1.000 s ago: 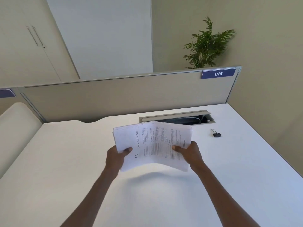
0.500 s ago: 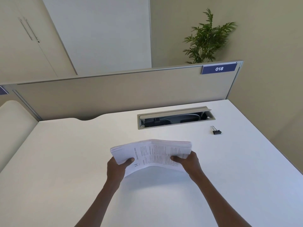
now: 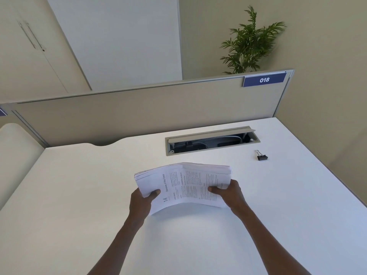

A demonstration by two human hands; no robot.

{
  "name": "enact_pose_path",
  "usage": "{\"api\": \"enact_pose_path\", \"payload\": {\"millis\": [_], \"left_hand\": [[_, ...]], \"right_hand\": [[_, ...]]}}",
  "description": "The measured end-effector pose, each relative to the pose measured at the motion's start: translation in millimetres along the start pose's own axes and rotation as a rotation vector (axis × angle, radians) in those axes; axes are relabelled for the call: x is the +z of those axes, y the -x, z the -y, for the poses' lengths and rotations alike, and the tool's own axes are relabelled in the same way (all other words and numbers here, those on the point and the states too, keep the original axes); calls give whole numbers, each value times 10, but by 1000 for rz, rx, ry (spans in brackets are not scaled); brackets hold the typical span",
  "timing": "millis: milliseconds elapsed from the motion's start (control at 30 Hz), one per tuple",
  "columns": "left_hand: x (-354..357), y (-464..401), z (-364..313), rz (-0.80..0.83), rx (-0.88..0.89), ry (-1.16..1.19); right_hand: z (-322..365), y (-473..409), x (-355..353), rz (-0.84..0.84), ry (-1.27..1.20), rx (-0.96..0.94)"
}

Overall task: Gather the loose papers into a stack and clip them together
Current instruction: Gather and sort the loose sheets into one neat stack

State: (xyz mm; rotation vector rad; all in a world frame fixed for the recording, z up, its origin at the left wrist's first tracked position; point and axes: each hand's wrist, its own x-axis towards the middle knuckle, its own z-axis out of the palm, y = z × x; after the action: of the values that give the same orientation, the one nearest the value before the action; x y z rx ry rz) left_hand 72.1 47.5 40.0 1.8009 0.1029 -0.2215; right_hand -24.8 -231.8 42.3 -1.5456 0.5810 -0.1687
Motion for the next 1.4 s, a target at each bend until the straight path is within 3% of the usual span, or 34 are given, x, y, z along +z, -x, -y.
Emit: {"api": "enact_pose_path", "payload": {"millis": [467, 900, 1033, 1233, 1400], "left_hand": [[-231, -168, -108, 261, -39, -97], [-633, -223, -354, 451, -129, 114], [-733, -159, -252, 446, -221, 302], [-558, 54, -118, 297, -344, 657], [-244, 271, -117, 336, -365, 668]], "right_hand": [[216, 46, -87, 168, 222, -33], [359, 584, 108, 101, -194, 104], [339, 710, 222, 54, -275, 146], [253, 805, 403, -62, -415, 175], [169, 888, 674, -180, -541, 173]]}}
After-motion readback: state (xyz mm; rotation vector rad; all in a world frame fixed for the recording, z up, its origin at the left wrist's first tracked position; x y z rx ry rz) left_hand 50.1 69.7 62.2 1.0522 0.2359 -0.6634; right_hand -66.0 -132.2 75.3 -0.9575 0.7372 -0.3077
